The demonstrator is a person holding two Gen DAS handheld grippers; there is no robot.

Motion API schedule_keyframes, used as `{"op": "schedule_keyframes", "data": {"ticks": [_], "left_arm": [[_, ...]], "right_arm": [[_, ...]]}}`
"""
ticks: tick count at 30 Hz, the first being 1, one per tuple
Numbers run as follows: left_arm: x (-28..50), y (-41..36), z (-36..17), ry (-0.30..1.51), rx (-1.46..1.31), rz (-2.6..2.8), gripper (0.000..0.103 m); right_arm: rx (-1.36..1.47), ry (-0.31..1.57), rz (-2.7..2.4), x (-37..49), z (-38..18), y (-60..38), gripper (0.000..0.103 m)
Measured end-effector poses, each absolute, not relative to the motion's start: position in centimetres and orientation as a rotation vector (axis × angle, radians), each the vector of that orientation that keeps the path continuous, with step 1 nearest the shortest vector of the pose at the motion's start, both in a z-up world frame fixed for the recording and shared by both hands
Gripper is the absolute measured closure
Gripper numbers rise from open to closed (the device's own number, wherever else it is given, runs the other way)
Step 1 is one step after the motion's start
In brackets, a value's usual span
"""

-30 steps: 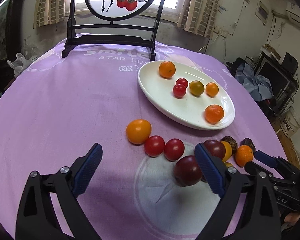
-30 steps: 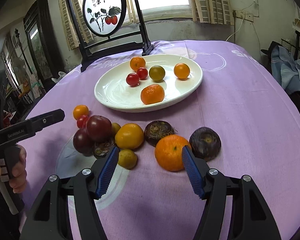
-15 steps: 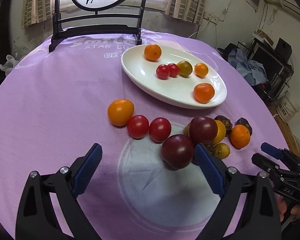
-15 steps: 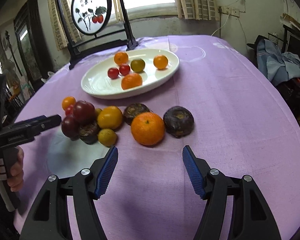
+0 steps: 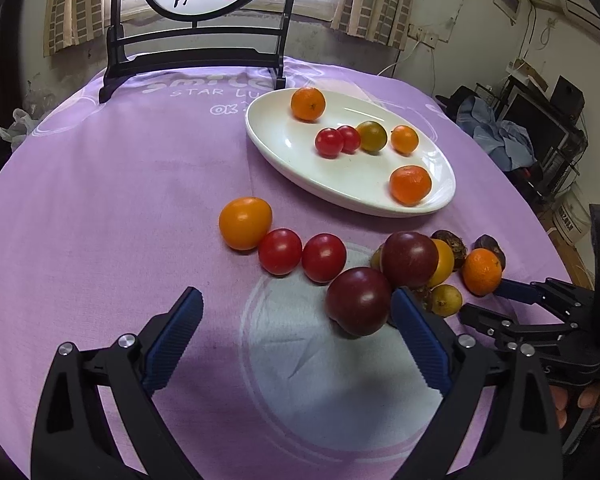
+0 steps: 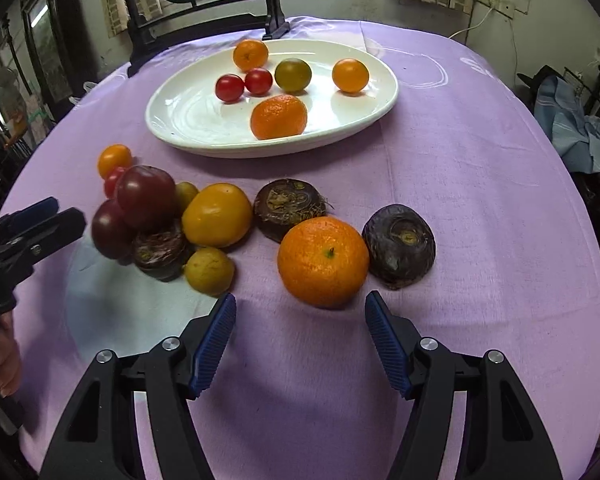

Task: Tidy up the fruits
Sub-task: 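Grasp the second mandarin orange with the right tool while the left tool approaches a dark red tomato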

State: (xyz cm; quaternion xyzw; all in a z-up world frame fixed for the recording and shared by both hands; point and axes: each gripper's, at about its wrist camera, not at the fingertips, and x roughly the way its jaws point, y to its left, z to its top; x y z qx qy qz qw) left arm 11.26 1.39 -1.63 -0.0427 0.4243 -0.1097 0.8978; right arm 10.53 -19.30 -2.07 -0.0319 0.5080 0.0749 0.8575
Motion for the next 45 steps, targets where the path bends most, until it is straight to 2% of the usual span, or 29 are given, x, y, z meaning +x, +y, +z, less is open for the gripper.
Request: {"op": "schedule_keyframes", "data": {"ticks": [8,9,10,12,26,31,41,45], "left_arm": [[11.0,0.2,-2.3,0.899,-0.030,-0.235,0.010],[10.9,-0.1,-2.4,0.899,-0.017,-0.241,0.010],[10.8,-0.3,-2.5,0.896,-0.005,-0.245,0.010],[10.6,-0.7,-2.6,0.885,0.032,-0.241,0.010],[10.3,-1.4,-3.5,0.915,0.056,-0.304,0.010],[11.0,-1.5,-4.5,0.959,0.059,-0.303,0.027],[11.3,-2.3,-4.4,0.945,0.081,-0.239,0.031],[12.2,-2.9,-4.1,0.962,0.084,-0.224,0.040]], "right_arm": [[-0.082,0.966,0.150,10.9,-2.5,-19.5,0.035],[-0.080,0.961,0.151,10.9,-2.5,-19.5,0.038],[-0.075,0.956,0.146,10.8,-2.4,-19.6,0.049],[-0.055,0.946,0.132,10.8,-2.1,-20.1,0.059],[0.027,0.948,0.176,10.0,-1.4,-20.5,0.059],[0.026,0.926,0.199,9.4,-0.7,-20.4,0.059],[0.001,0.898,0.236,8.5,0.0,-19.7,0.059],[-0.011,0.898,0.249,8.3,0.1,-19.3,0.059]]}}
